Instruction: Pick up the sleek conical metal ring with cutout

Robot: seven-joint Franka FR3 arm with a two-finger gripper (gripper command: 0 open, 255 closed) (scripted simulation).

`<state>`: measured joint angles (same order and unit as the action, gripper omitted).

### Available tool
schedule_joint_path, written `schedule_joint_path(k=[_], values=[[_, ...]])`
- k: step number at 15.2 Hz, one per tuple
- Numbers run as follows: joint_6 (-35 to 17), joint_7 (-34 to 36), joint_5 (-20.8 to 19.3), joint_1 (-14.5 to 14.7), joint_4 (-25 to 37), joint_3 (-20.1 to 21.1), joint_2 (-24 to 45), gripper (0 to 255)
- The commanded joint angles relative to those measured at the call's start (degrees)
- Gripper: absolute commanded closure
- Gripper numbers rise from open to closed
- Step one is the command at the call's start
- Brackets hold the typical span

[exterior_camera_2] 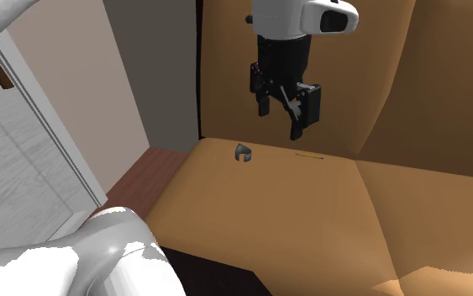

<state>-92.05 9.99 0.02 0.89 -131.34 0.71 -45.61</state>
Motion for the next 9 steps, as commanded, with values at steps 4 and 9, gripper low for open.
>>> schedule_joint_path(k=[4, 9], values=[[-4.24, 2.12, 1.08, 0.79, -1.74, 2.37, 3.09, 0], [-11.28, 5.63, 2.46, 2.01, -3.29, 6.31, 9.55, 0]])
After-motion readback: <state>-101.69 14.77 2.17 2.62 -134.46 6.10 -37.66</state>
